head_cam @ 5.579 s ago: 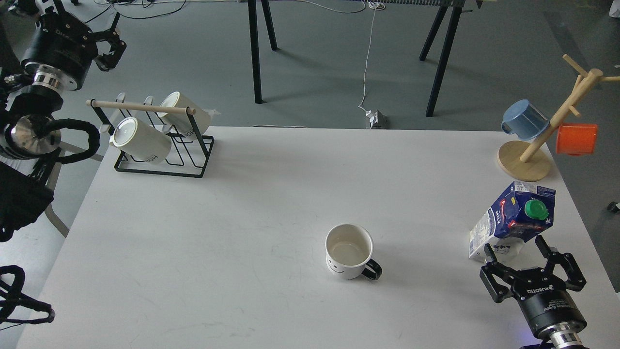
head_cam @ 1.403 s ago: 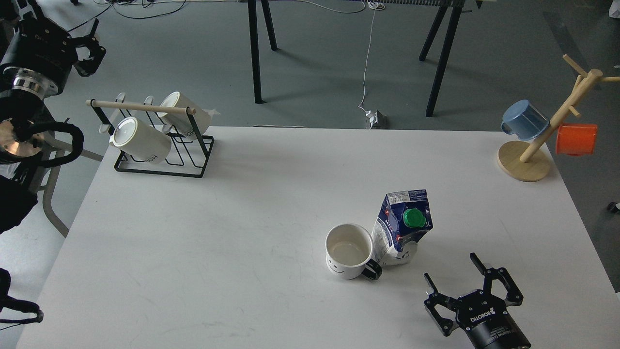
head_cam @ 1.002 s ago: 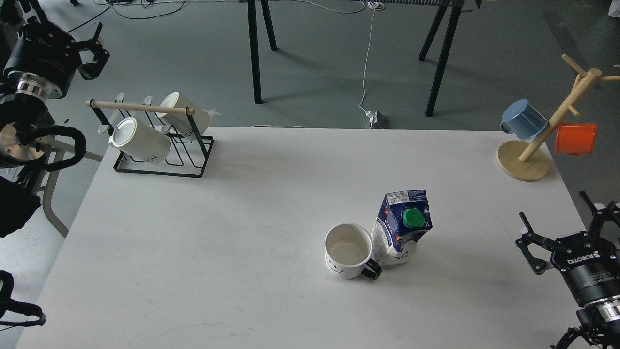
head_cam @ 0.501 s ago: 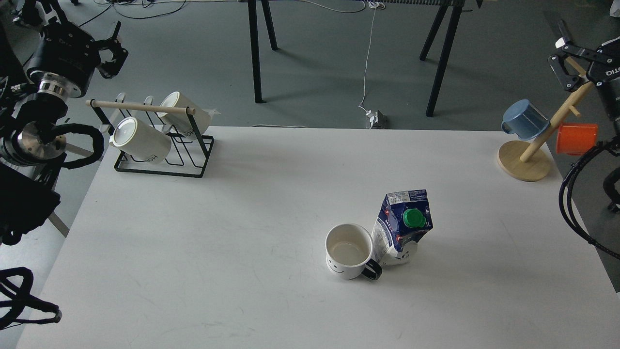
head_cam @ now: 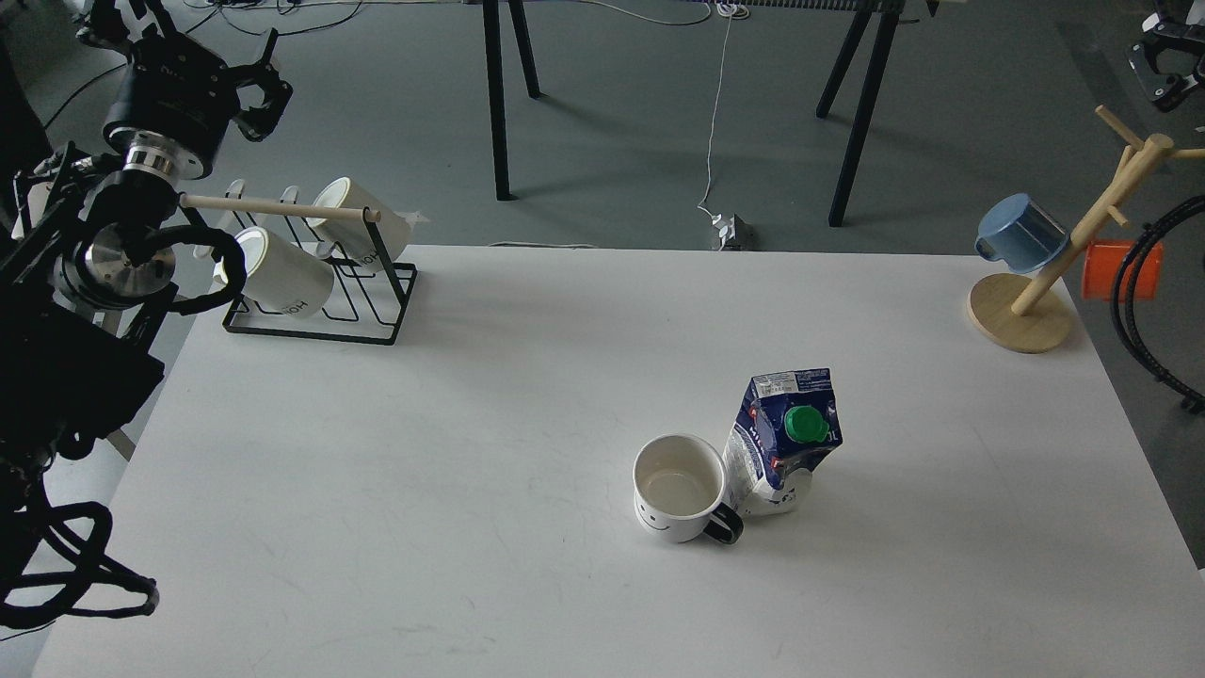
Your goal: Place cup and milk with both arms
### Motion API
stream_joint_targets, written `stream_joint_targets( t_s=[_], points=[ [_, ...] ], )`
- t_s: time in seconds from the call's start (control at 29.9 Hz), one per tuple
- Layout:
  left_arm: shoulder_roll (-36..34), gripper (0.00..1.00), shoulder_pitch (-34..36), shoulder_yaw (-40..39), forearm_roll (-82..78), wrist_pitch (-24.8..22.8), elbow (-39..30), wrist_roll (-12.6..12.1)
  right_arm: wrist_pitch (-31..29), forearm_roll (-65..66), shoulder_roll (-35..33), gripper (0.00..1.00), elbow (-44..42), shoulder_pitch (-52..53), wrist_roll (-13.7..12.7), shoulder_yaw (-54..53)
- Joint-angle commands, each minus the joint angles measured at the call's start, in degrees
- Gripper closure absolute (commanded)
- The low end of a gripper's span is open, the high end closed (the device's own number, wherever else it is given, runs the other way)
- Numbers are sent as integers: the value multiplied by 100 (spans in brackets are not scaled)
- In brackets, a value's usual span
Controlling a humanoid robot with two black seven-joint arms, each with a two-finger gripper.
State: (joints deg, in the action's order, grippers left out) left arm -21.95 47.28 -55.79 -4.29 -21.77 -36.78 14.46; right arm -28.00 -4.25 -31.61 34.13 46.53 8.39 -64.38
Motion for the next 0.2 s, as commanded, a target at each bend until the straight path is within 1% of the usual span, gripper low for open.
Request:
stream_joint_targets(
  t_s=[0.0,0.17],
  points=[
    [59,0,1,-2,77,-3,-75,22,0,-15,119,1,-3,14,13,31],
    [76,0,1,-2,86,14,-75,39,0,-24,172,1,59,14,101,14]
  ],
)
